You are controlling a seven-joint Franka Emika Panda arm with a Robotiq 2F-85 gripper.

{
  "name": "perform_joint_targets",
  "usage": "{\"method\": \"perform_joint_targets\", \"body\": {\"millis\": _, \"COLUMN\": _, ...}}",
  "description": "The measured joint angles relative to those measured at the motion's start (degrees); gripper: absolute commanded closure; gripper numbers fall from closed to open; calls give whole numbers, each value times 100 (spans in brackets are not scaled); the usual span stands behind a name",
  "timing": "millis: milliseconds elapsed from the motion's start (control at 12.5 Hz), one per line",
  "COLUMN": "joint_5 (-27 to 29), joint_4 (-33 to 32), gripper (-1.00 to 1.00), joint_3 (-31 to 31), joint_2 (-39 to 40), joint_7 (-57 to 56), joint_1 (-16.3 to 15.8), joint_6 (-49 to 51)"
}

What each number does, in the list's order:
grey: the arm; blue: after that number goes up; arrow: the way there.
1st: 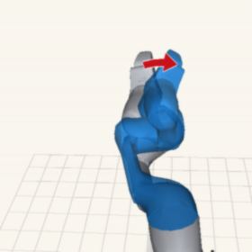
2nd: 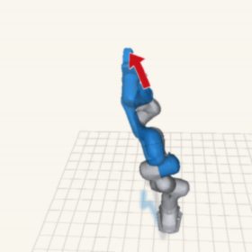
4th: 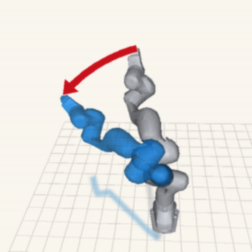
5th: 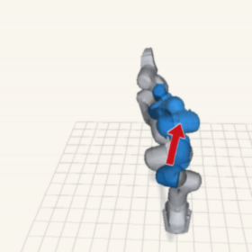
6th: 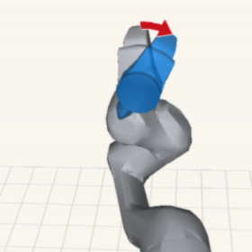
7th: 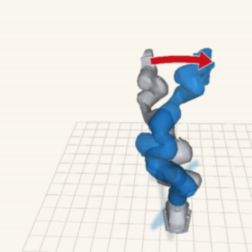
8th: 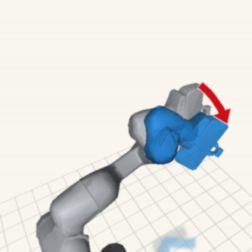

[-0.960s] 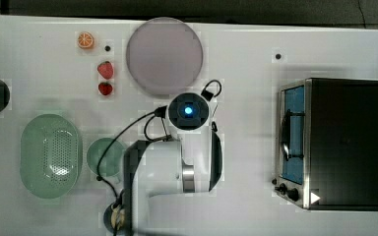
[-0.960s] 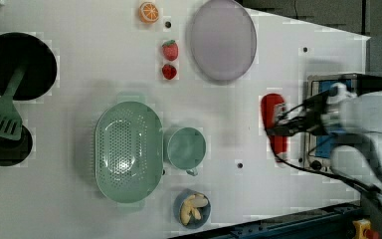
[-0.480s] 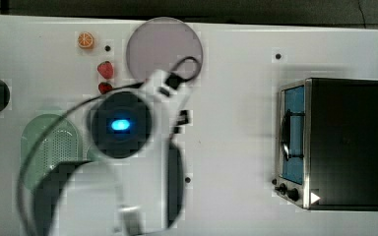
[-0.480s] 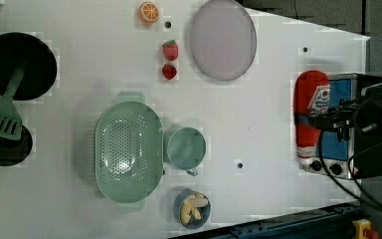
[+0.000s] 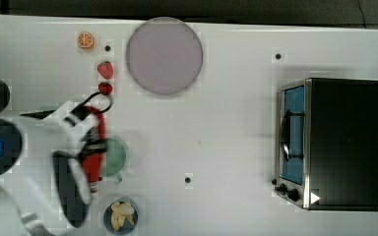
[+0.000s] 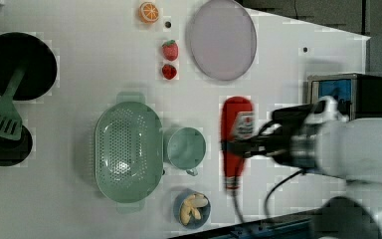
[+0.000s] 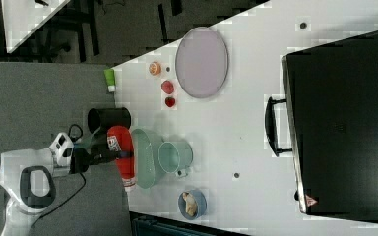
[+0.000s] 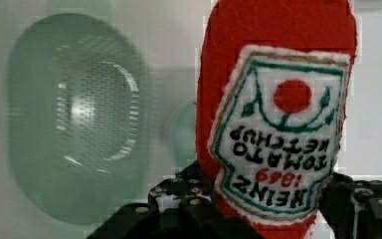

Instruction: Pick Ketchup from the table and place it in strainer.

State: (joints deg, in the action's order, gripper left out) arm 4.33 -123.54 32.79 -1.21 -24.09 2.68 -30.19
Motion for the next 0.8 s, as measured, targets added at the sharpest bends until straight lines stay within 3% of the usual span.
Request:
{"method": "perform_joint_targets", "body": {"millis": 320, "joint_5": 16, "joint_4": 0, "gripper": -22, "joint_3": 789, "joint_2": 1193, "joint_7": 1480, "joint_1": -144, "joint_6": -1432}}
{"method": "perform_joint_targets", "body": {"millis": 480, "joint_5": -36, "joint_4": -45, "gripper": -22, "joint_3": 859, "joint_2": 1779, "joint_7": 1935, "joint_1": -304, "joint_6": -1984}}
{"method": "perform_joint_targets", "body": {"millis": 560, "joint_5": -146, "joint_4": -78, "gripper": -31, "joint_3": 856, "joint_2": 2042, "joint_7": 2061, "joint_1": -366, "joint_6": -2255}}
{"method": "perform_joint_targets", "body": {"millis": 800, "joint_5": -407, "joint_4": -56, "gripper": -100, "joint_3": 853, "joint_2": 2745, "joint_7": 2280, "joint_1": -455, "joint_6": -2789}}
